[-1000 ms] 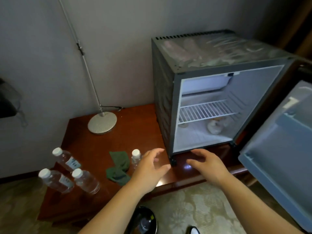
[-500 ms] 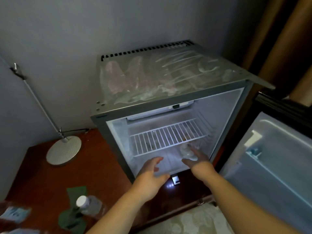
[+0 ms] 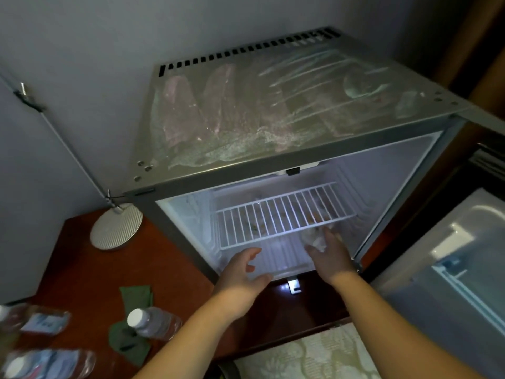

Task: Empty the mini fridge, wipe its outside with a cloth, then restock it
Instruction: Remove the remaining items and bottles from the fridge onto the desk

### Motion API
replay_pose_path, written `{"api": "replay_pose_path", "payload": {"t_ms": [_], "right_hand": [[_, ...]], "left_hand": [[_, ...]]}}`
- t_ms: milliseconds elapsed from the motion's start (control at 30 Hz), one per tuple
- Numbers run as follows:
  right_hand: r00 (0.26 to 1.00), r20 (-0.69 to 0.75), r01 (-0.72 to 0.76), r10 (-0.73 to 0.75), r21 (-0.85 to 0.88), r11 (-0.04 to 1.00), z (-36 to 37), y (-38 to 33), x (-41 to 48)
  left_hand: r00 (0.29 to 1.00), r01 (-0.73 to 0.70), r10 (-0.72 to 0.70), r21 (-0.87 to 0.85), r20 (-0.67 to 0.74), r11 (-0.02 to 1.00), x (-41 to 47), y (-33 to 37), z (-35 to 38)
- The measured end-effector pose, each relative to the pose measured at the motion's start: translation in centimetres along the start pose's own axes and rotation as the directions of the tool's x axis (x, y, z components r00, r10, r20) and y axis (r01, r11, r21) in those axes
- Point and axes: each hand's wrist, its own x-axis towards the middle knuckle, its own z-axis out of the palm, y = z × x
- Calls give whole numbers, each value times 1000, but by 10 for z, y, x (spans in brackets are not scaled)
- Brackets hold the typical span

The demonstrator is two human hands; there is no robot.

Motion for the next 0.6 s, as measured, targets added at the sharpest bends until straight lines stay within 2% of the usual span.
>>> {"api": "replay_pose_path", "payload": {"t_ms": [100,200,300,400,600], "right_hand": [[997,28,67,-67,13,998,-8,-2,-24],[991,-76,116,-105,152,982,-15,-3,-47],[992,-62,121,-109,240,963,-24,-7,-62],[996,-42,92,-84,285,954,-30,-4,-71],[999,34,-4,-16,519,855,-38,-4,-90]], "left_hand": [[1000,1,-1,-14,4,1000,2,1,4],[1000,11,-9,-64,30,998,4,3,13],[996,10,-3,-85,85,996,7,7,22],[990,-8,12,-31,142,999,11,10,33],[974,-19,6,56,227,998,12,7,60]]}}
